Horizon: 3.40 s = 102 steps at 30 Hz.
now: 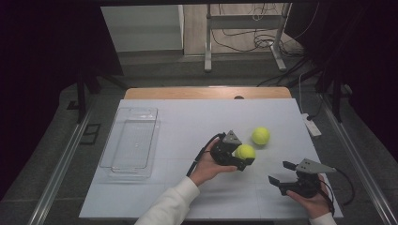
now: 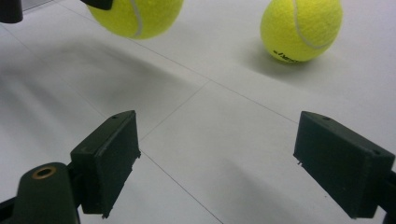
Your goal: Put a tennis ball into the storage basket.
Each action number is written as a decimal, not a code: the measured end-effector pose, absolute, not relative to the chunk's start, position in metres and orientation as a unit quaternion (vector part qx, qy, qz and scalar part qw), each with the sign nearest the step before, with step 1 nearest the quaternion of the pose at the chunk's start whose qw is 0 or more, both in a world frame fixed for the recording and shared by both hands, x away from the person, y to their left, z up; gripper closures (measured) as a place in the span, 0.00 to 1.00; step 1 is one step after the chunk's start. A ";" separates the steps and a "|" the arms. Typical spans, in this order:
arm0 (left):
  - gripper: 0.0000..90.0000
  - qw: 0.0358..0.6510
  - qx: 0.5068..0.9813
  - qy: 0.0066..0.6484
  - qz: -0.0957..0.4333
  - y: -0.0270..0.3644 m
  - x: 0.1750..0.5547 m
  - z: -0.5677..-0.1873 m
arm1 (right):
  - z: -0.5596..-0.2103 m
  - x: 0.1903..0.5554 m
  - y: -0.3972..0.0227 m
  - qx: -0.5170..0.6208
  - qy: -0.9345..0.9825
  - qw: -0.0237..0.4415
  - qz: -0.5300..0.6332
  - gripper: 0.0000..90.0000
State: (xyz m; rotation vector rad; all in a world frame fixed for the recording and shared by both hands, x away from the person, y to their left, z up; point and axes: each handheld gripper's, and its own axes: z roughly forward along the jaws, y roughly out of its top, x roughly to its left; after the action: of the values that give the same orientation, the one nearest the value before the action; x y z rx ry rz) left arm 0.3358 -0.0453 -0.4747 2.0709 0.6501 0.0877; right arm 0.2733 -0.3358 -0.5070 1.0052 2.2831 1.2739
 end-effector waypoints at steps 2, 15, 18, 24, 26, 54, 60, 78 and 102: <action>0.29 0.468 0.842 0.265 0.038 -0.042 0.335 -0.473 | -0.507 0.273 -0.336 0.354 0.804 0.170 0.447 0.16; 0.29 0.481 0.832 0.273 0.049 -0.025 0.332 -0.466 | -0.507 0.273 -0.335 0.354 0.804 0.171 0.446 0.16; 0.29 0.481 0.831 0.274 0.053 -0.020 0.331 -0.465 | -0.507 0.274 -0.335 0.355 0.804 0.171 0.446 0.16; 0.29 0.484 0.828 0.279 0.056 -0.014 0.330 -0.464 | -0.507 0.274 -0.334 0.355 0.805 0.172 0.444 0.16; 0.29 0.485 0.827 0.278 0.058 -0.012 0.330 -0.463 | -0.508 0.274 -0.334 0.355 0.804 0.172 0.445 0.16; 0.29 0.496 0.814 0.294 0.079 0.024 0.323 -0.457 | -0.507 0.274 -0.335 0.356 0.803 0.174 0.445 0.16; 0.29 0.501 0.808 0.300 0.081 0.029 0.324 -0.455 | -0.507 0.273 -0.335 0.356 0.803 0.173 0.445 0.16; 0.29 0.511 0.793 0.317 0.097 0.045 0.327 -0.447 | -0.507 0.273 -0.336 0.357 0.802 0.175 0.447 0.16; 0.29 0.531 0.758 0.355 0.135 0.080 0.332 -0.432 | -0.506 0.272 -0.336 0.356 0.801 0.176 0.447 0.16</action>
State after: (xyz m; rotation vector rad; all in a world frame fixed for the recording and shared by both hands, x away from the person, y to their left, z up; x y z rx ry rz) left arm 0.3317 0.0801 -0.4319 1.8093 0.8463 0.3214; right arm 0.2725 -0.3355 -0.5061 1.0080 2.2696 1.2668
